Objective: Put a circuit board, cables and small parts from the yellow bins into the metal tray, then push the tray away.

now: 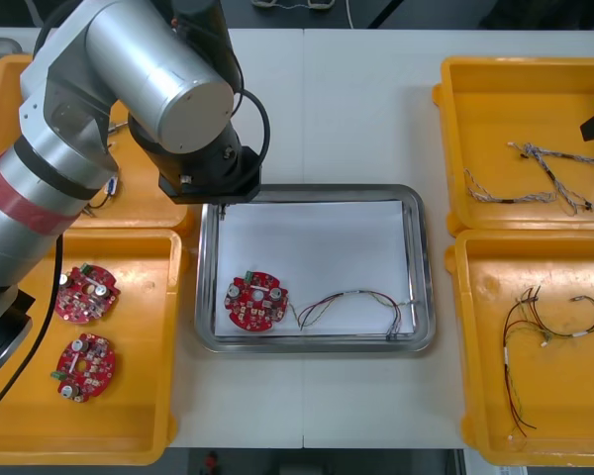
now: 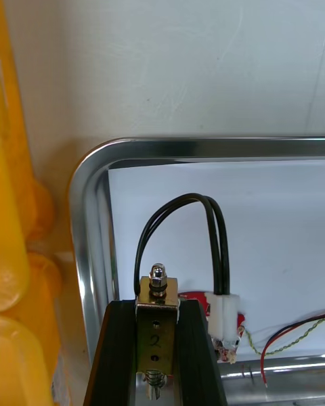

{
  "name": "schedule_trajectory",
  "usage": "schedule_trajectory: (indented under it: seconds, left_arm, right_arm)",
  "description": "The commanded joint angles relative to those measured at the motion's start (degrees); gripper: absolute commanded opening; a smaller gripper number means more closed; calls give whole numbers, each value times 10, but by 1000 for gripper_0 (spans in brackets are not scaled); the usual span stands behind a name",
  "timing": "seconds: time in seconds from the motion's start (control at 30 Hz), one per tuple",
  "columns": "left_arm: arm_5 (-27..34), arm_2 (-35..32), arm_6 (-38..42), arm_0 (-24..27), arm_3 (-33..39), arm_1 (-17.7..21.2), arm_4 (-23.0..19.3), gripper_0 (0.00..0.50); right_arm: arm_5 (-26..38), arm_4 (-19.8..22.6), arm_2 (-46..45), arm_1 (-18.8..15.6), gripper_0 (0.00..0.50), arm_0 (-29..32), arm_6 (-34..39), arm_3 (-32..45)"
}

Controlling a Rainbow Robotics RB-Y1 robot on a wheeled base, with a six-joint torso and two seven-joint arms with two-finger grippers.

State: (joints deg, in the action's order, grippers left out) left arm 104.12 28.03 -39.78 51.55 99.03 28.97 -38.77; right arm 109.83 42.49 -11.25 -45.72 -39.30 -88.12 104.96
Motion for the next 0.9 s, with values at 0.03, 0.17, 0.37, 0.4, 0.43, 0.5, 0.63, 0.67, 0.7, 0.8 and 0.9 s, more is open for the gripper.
schedule_trajectory:
  seconds: [0.03, 0.17, 0.37, 0.4, 0.43, 0.5, 0.63, 0.67, 0.7, 0.8, 0.9]
  left_arm:
    - [-33, 25, 23, -10, -4, -10, 7, 0]
    - [-65, 44, 20, -10, -30, -12, 7, 2]
    - [-108, 70, 20, -10, -67, -12, 6, 1]
    - [-110, 72, 21, -11, -69, -12, 6, 1]
    - [-114, 76, 22, -10, -72, -12, 5, 1]
    - [-118, 81, 23, -11, -73, -12, 2, 1]
    - [-132, 88, 23, -24, -74, -12, 4, 1]
    - [-139, 88, 23, -29, -74, -11, 7, 0]
    - [-143, 88, 23, -31, -73, -12, 9, 0]
    - [-155, 92, 21, -41, -73, -11, 19, 0]
    - [-156, 99, 24, -40, -73, -12, 19, 0]
  right_arm:
    - [2, -21, -35, -24, 500, -9, -6, -27]
    - [2, -27, -38, -27, 500, -9, -7, -48]
    - [2, -27, -38, -30, 500, -10, -19, -70]
    - [2, -28, -38, -31, 500, -10, -19, -74]
    - [2, -28, -38, -31, 500, -14, -21, -81]
    - [2, -30, -38, -31, 500, -23, -21, -96]
    - [2, -32, -38, -31, 500, -51, -23, -143]
    - [2, -35, -38, -31, 500, -61, -24, -158]
    - [2, -34, -38, -31, 500, -66, -26, -165]
    - [2, -36, -34, -31, 500, -90, -35, -210]
    - [2, -43, -30, -31, 500, -103, -43, -237]
